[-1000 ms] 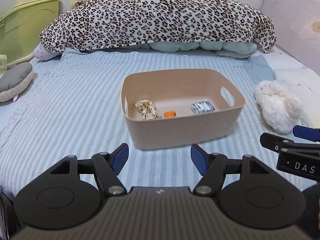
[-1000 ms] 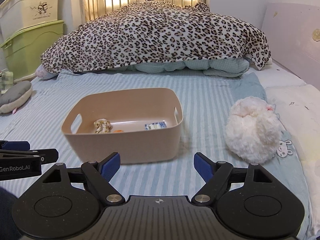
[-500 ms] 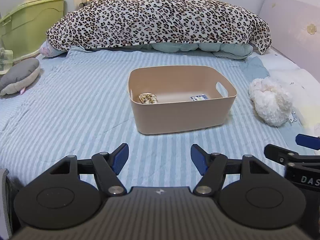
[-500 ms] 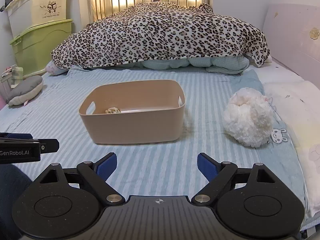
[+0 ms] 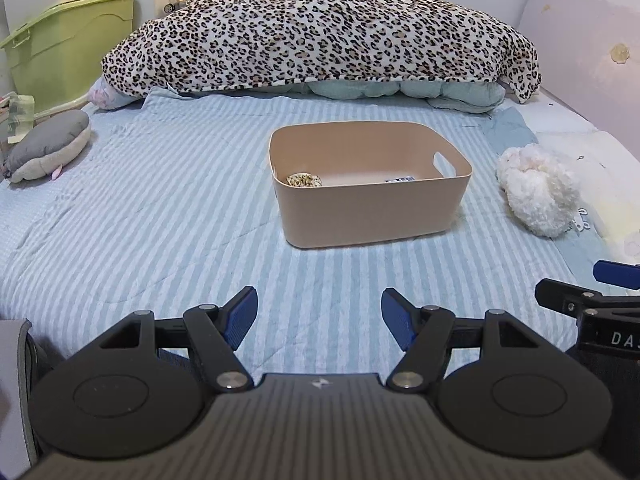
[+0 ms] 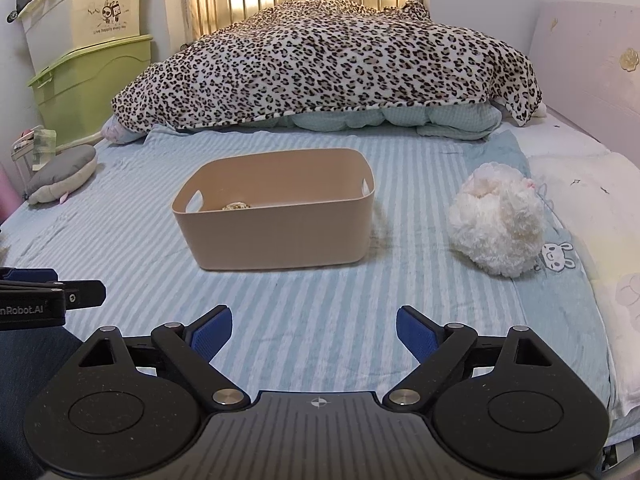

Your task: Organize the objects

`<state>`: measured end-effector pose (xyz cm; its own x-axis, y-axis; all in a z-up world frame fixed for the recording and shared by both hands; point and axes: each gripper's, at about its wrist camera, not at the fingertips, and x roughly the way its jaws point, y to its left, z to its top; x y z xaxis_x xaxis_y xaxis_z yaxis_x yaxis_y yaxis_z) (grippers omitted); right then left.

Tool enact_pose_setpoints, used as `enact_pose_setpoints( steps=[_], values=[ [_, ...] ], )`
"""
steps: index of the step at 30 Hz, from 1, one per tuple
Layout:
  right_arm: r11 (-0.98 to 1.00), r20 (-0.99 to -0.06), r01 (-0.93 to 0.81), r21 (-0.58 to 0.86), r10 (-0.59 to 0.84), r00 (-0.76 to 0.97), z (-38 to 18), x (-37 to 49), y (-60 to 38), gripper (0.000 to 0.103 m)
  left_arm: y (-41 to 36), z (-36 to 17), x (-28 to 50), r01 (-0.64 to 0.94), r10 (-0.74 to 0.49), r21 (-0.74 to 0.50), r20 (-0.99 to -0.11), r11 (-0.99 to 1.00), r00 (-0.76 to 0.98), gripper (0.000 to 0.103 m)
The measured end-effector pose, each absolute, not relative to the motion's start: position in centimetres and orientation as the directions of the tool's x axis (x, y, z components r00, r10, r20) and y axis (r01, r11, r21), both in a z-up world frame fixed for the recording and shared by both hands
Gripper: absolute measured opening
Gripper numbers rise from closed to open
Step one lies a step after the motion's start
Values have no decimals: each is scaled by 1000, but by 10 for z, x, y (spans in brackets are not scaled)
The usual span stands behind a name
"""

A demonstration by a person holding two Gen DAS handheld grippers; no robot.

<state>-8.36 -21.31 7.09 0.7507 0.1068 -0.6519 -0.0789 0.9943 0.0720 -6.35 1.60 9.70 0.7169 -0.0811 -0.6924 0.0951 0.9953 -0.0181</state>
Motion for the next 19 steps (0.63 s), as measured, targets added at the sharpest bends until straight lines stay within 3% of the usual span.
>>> enact_pose_setpoints(
  steps=[19],
  values=[
    [993, -655, -84, 77, 114, 747, 72, -92, -216, 91, 15, 95, -69, 121, -122, -52, -707, 991, 697, 70]
  ],
)
